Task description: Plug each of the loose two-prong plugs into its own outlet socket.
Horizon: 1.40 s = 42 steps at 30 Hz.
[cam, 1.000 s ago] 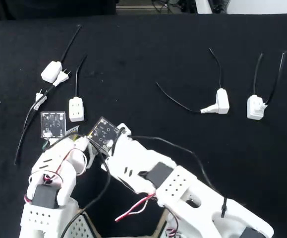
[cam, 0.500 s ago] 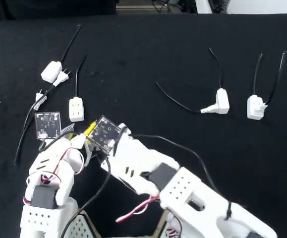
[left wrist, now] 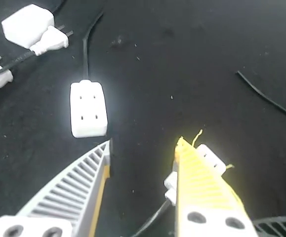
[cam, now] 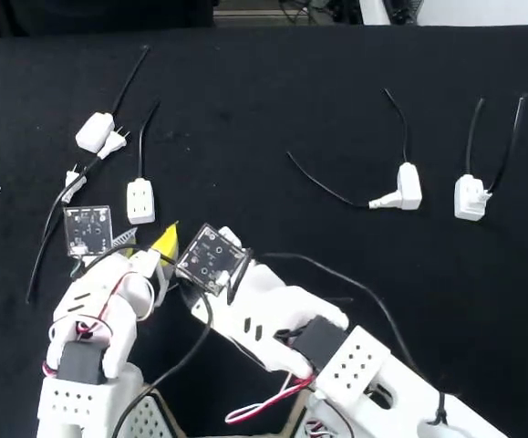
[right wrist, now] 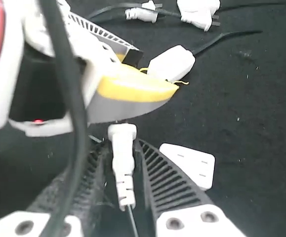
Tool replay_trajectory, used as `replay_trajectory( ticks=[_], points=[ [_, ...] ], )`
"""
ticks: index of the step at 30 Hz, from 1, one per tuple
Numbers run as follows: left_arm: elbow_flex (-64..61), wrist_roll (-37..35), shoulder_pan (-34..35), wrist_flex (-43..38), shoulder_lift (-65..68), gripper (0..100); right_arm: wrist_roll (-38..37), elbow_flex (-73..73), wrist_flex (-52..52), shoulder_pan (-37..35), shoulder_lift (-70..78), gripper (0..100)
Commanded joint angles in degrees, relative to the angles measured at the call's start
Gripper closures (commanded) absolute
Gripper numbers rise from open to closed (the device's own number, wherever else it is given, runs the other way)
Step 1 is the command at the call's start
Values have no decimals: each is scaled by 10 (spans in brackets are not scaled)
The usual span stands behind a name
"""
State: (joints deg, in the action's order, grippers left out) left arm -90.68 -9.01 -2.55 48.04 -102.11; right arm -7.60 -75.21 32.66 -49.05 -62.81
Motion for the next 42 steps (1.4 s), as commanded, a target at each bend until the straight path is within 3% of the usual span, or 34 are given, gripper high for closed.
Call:
replay_trajectory(
  ticks=[1,12,20,24,35,42],
  points=[
    [2,5,2,2,7,787,-31,27,37,1,-34,988],
    [2,4,2,2,7,787,-36,29,49,48,-29,988],
    [22,1,-18,-18,11,787,-104,15,48,-3,-31,988],
    [19,5,-59,-18,11,787,-105,27,48,-4,-29,988],
    [-3,25,-59,-15,7,787,-73,50,52,1,-34,988],
    [-4,25,-59,-15,7,787,-69,51,83,47,-32,988]
  ],
)
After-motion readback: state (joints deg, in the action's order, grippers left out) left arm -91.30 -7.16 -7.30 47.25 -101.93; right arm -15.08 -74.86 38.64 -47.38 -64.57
